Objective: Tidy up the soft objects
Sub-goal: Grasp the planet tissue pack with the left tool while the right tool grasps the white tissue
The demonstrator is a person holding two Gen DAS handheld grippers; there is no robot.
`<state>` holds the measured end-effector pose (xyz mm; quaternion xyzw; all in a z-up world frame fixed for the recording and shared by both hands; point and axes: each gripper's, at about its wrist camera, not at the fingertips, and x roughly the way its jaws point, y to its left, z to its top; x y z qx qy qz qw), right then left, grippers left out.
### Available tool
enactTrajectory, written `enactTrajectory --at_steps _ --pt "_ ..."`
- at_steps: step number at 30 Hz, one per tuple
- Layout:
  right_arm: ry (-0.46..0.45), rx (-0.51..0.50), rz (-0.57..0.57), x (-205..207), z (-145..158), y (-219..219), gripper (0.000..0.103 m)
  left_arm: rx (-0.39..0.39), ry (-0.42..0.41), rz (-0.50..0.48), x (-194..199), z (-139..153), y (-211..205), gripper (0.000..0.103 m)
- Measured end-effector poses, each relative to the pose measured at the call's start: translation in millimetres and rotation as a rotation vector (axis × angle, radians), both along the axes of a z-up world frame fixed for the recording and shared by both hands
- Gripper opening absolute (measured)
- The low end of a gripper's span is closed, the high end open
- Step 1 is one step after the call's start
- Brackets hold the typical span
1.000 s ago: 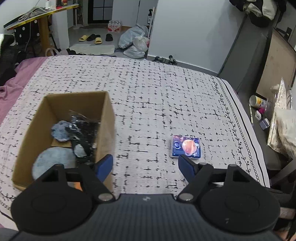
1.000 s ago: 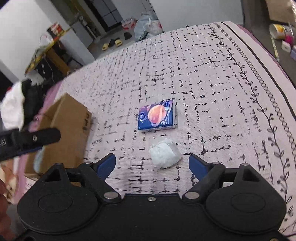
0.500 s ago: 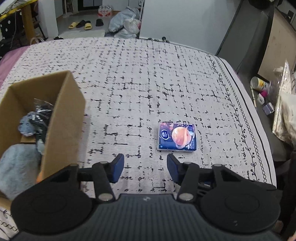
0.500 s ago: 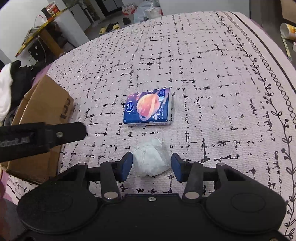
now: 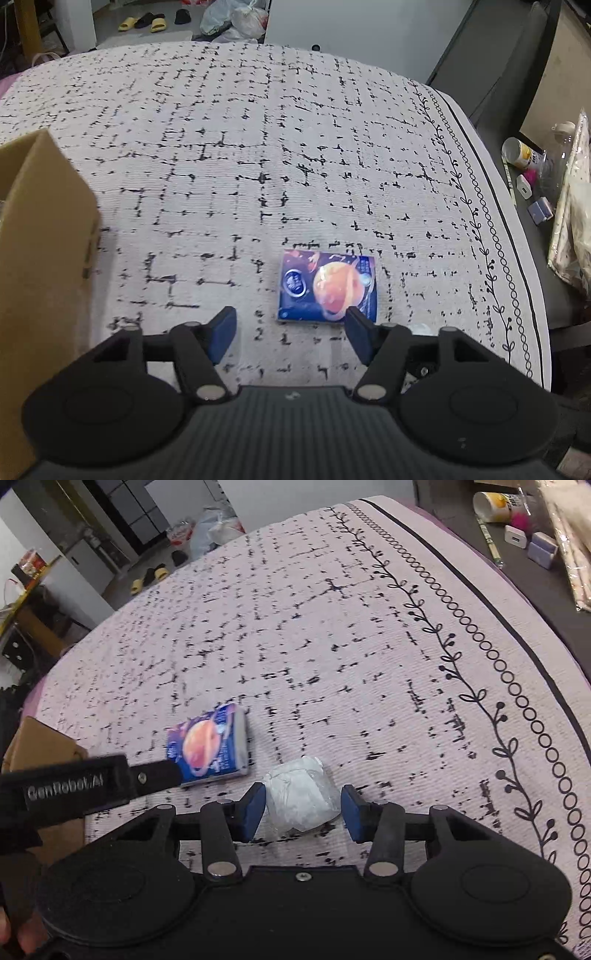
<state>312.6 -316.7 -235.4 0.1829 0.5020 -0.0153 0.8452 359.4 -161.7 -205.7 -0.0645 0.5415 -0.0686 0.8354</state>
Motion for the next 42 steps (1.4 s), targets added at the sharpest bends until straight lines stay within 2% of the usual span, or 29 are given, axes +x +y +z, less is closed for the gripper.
enactTrajectory --at_steps 2,8,12,17,22,25,31,34,37,42 --pt "0.005 0.02 -0.02 -0.2 -1.9 -6.1 0.044 -0.005 0.007 0.005 5.2 -2.5 -4.2 0.073" --pt "0.011 0.058 -0.057 0.5 -4.9 -14.7 0.044 0.001 -0.004 -0.005 18.1 -6.4 -21.2 0.075" --pt "0.008 0.042 -0.046 2.1 -5.3 -10.8 0.044 -0.015 0.008 -0.019 25.4 -13.1 -29.1 0.076" --pt "-0.002 0.046 -0.045 1.8 -7.0 -11.6 0.044 0.031 0.046 -0.039 30.0 -29.6 -37.7 0.077" --pt "-0.019 0.049 -0.028 2.6 -6.9 -11.4 0.045 0.031 0.063 0.012 25.1 -30.9 -33.5 0.072" --pt "-0.035 0.021 0.003 2.5 -4.5 -4.5 0.044 0.018 0.051 0.016 19.1 -23.0 -31.3 0.071" --pt "-0.049 0.044 0.021 -3.8 -0.2 0.5 0.044 0.012 0.024 0.038 2.1 3.3 -14.1 0.071" --pt "-0.068 0.043 0.02 -9.7 7.3 2.8 0.044 0.015 0.011 0.042 -5.6 19.4 -2.6 0.071" --pt "-0.099 -0.009 0.026 -16.9 17.6 8.1 0.044 0.007 -0.012 0.036 -13.7 38.2 8.6 0.071" --pt "-0.106 -0.014 0.037 -27.4 29.8 14.0 0.044 -0.021 -0.055 0.038 -28.5 64.4 25.3 0.071"
